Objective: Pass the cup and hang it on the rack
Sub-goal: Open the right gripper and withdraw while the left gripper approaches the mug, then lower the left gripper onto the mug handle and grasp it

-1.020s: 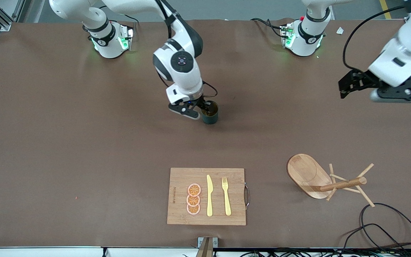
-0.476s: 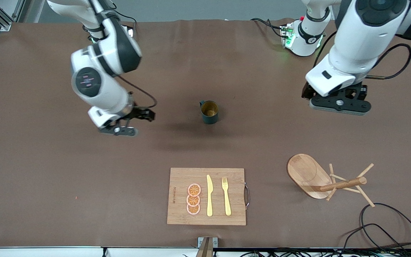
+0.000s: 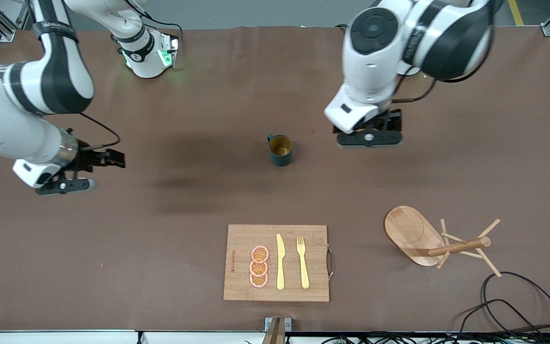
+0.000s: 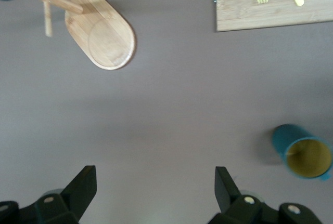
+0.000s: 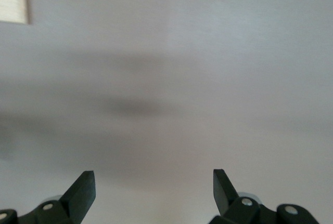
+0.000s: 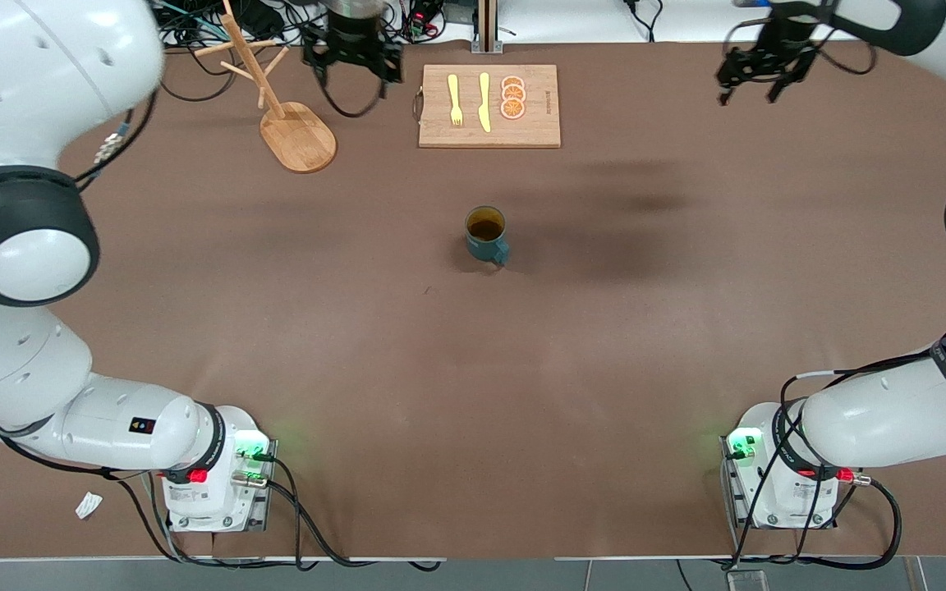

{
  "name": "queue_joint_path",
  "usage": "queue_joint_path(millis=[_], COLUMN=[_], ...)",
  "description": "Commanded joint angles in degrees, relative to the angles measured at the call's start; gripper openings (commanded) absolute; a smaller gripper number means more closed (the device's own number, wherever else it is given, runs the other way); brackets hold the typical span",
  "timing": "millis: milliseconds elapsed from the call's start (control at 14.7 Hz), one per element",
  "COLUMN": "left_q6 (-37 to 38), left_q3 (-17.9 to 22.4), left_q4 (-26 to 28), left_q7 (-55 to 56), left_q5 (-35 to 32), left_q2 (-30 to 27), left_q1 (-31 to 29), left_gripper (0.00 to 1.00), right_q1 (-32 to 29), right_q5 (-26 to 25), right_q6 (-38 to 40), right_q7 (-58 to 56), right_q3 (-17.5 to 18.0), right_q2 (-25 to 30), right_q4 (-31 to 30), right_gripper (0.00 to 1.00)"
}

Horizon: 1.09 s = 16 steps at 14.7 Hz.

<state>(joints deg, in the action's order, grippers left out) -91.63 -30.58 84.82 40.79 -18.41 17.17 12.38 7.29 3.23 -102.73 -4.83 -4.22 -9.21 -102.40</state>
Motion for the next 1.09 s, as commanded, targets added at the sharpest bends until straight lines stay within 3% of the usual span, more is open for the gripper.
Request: queue_joint_path(millis=[0, 272, 748, 1020], left_q6=[0.8, 0.7, 0.6, 0.6], left_q3=[0.2, 0.5, 0.7, 0.8], left_q4=[-4.8, -6.2, -8.1, -7.9], left_q7=[9.4, 23.2, 45.1, 56.1], left_q5=[-2.9, -7.8, -17.3, -23.2], left_q2=[5.2, 11.1, 19.9, 24.1], left_q1=[5.5, 13.1, 25.1, 30.9], left_gripper=[1.0, 1.0, 1.0, 0.99], right_q1=[-4.3, -7.9, -9.2, -9.0], right_q5=[-1.8, -2.2, -3.3, -2.4], right_q6=[6.5, 16.1, 17.9, 18.0], right_q7=[-2.9, -2.3, -2.7, -2.4], right_q3=[1.4, 1.5, 1.5, 1.5], right_q2=[0.8, 0.2, -2.2, -2.1], right_q4=[5.2, 13.8, 19.4, 19.3], right_gripper=[1.0, 1.0, 1.0, 1.0])
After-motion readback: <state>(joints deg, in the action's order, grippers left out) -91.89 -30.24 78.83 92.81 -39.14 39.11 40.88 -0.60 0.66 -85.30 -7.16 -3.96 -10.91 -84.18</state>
